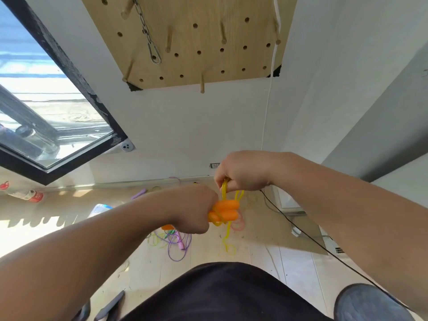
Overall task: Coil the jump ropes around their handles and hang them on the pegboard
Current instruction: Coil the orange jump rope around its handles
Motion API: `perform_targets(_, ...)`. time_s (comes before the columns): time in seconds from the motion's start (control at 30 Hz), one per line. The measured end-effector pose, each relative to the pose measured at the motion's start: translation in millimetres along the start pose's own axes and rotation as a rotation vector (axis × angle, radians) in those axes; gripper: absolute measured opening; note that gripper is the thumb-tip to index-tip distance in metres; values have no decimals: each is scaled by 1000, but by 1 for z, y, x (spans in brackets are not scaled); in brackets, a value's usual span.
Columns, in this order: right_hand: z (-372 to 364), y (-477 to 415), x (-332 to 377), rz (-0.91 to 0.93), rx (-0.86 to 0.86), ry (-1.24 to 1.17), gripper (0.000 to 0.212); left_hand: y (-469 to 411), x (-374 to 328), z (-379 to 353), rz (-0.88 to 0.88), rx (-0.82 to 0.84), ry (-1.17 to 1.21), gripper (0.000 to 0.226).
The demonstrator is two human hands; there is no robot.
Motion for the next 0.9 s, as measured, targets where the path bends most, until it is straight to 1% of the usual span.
perform_targets(0.07,17,7,-3,-61,-87,105,20,-3,18,9,81,-55,-1,8)
perform_targets(0.13,28,17,0,-110,-171,181,18,-5,34,17,148,-116,29,13)
perform_targets(0.2,29,23,7,-141,-257,242,24,-7,41,21,189,-162,60,14)
perform_targets(0.27,24,24,14,-155,-319,243,23,-8,40,20,220,-204,74,14)
perform_targets(0.33,16,24,15,-178,-364,192,23,-9,37,19,234,-240,52,13)
perform_targets(0.4,12,25,3,-234,-427,35,26,-8,29,16,209,-258,-23,13)
perform_targets(0.47,11,27,-14,-292,-505,-138,23,-8,18,14,154,-279,-113,18)
perform_targets(0.53,12,27,-24,-311,-546,-234,19,-8,8,13,99,-299,-171,20)
perform_targets(0.6,17,29,-26,-311,-583,-325,16,-10,5,17,96,-307,-195,20)
perform_targets(0.67,23,32,-20,-295,-627,-361,15,-12,13,27,147,-329,-171,20)
perform_targets(0.77,23,37,-7,-286,-661,-327,20,-13,29,44,214,-396,-73,17)
perform_targets(0.83,16,43,-3,-301,-707,-332,23,-12,35,50,227,-424,0,16)
perform_targets(0.9,5,49,-1,-317,-747,-389,20,-12,41,52,223,-457,87,14)
Point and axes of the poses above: each hand's wrist, its own y-axis away from the middle knuckle, its own z-axis out of the back of the hand, x = y × z, the point moved 7 cm from there along -y, towards the middle knuckle, and after that the axes turned 12 degrees about y, right-handed, at the moved point
